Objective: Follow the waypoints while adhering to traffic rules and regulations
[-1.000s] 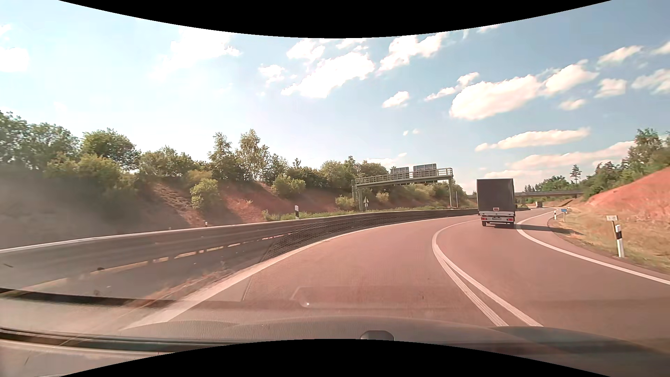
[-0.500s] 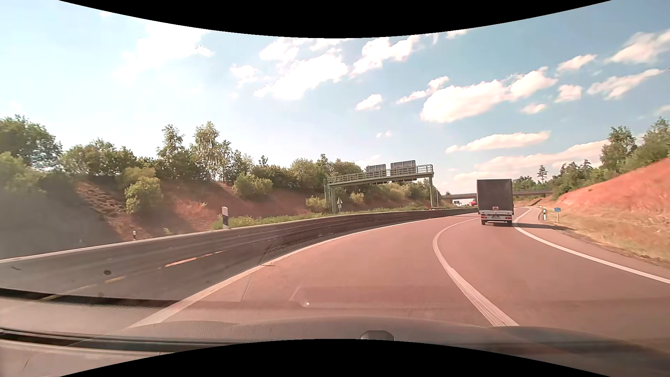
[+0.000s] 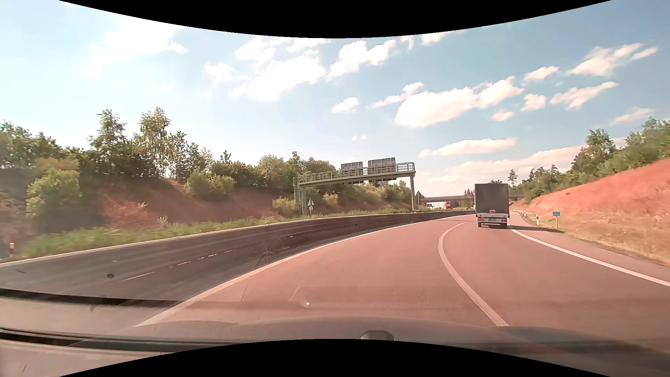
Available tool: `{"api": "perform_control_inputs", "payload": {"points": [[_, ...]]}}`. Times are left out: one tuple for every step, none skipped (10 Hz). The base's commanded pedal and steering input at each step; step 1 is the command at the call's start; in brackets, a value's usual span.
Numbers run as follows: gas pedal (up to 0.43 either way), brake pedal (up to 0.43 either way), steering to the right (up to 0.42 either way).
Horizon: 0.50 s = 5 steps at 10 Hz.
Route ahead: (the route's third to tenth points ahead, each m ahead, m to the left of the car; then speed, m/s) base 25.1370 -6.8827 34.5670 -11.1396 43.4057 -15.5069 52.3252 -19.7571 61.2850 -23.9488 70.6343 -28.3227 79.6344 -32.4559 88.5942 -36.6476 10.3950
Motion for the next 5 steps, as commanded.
{"api": "perform_control_inputs", "payload": {"points": [[0.220, 0.000, 0.089], [0.220, 0.000, 0.091], [0.220, 0.000, 0.092], [0.220, 0.000, 0.093], [0.228, 0.000, 0.093]]}}
